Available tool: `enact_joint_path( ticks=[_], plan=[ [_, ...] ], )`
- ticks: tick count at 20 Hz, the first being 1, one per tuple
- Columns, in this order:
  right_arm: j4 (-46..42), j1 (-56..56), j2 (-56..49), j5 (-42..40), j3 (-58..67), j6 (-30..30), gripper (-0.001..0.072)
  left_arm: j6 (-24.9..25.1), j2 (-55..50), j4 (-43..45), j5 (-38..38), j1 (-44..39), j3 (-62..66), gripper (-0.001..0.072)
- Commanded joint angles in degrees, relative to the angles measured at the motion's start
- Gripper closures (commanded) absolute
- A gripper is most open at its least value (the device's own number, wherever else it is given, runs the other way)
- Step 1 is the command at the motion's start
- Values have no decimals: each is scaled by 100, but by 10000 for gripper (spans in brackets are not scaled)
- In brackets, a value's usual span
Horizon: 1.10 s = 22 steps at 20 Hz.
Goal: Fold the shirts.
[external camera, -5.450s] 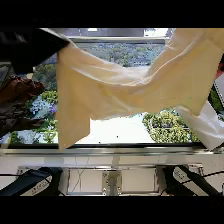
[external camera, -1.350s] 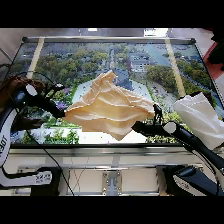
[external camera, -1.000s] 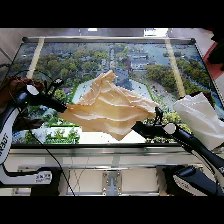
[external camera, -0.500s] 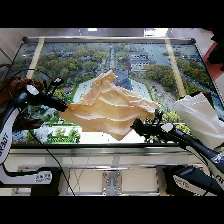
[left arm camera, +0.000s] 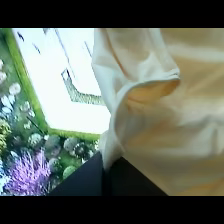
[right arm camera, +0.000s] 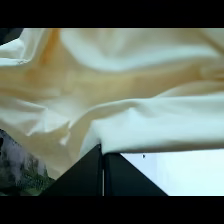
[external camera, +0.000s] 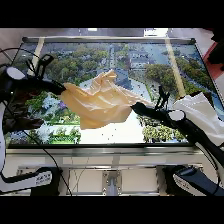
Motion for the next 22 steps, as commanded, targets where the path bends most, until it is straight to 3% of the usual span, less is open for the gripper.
enact_joint_path(
  ticks=[1, 5, 7, 11, 14, 18, 22],
  plan=[
    [-1934, -612, 1062, 649, 966, 960, 687, -273, 765, -374, -549, -2, 1128, 699],
    [-3794, -1635, 2455, 1709, 2444, 1784, 689, -957, 2129, -382, -564, -2, 1788, 699],
    [-4068, -2140, 2796, 2194, 3261, 1777, 690, -1751, 2765, -439, -590, -2, 1871, 699],
    [-4057, -2610, 2632, 2634, 4382, 1349, 689, -2190, 3414, -1200, -1268, -2, 1873, 700],
    [-3534, -2594, 2011, 2793, 4452, 1139, 689, -2529, 3318, -997, -1596, -2, 1574, 700],
    [-2728, -2428, 492, 3698, 4439, 809, 688, -2756, 2962, -592, -1598, -2, 48, 699],
    [-2868, -1633, -1152, 3644, 3958, 699, 688, -2736, 2479, -398, -632, -96, -1882, 699]
  ],
)
